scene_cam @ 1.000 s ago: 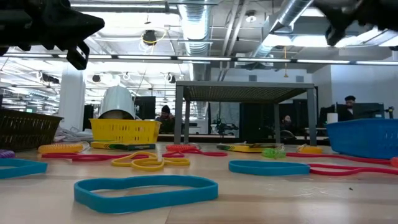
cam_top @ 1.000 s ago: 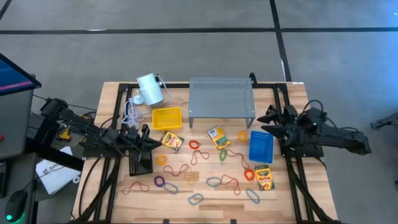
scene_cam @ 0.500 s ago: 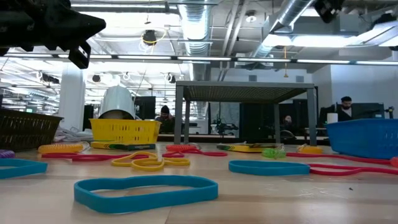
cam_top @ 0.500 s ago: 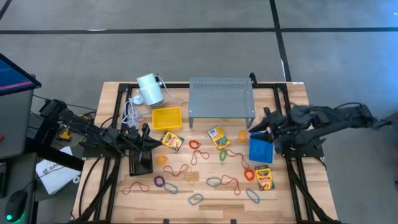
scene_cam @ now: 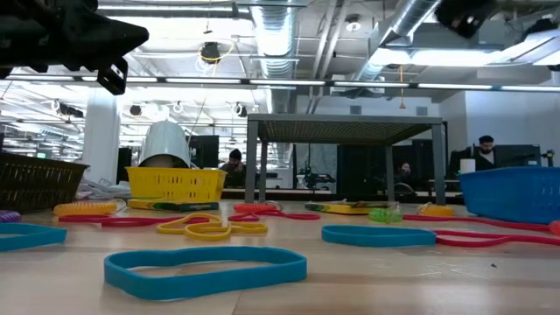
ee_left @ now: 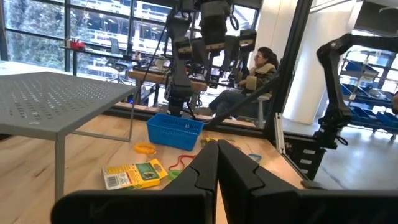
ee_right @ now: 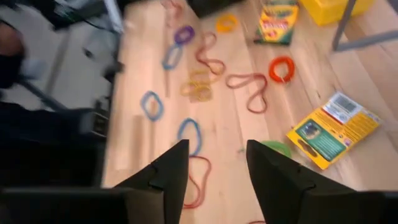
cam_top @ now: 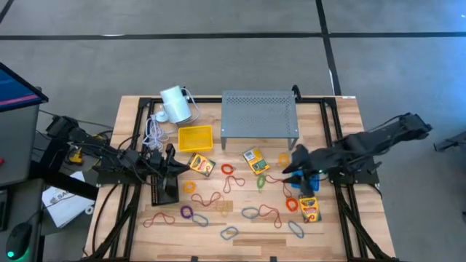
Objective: Pick & Place Office Desk Supplies
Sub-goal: Put the green spring keychain into the blue bin
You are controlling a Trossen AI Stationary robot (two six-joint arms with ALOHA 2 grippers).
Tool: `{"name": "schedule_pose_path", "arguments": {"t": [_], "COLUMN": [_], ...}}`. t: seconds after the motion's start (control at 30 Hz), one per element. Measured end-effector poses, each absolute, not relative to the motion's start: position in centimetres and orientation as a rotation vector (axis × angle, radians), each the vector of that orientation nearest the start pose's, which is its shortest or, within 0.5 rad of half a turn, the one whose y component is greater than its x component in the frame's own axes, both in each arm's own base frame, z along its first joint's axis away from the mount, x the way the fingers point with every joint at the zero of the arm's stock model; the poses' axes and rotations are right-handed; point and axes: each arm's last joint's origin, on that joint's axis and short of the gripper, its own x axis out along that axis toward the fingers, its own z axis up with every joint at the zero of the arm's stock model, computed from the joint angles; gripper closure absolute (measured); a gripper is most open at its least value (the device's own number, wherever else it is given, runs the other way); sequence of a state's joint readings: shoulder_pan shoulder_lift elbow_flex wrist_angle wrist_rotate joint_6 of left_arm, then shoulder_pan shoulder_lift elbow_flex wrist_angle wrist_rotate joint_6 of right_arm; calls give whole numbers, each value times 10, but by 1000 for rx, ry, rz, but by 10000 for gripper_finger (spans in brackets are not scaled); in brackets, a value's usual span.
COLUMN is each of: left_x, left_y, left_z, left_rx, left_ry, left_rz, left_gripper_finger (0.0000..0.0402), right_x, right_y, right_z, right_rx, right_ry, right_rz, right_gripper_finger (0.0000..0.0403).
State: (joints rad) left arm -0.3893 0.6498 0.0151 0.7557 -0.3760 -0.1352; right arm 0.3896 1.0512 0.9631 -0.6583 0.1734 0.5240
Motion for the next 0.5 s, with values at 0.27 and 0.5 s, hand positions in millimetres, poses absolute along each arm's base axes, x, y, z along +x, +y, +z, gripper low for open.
{"name": "schedule_pose_path", "arguments": {"t": [0.27,0.5], "left_x": [131,139], "left_y": [-43,-46], "left_z": [177,186], "left_rx": [-177,-126], "left_ry": [-105,32], "left_rz": [-41,-33], "left_gripper_finger": [400,400], "right_x": [250,282], "right_y": [91,101], "right_z": [276,262], "right_rx": [179,62], "right_ry": [913,1111], "right_rz": [-71,-106], "right_gripper_finger": [261,287]}}
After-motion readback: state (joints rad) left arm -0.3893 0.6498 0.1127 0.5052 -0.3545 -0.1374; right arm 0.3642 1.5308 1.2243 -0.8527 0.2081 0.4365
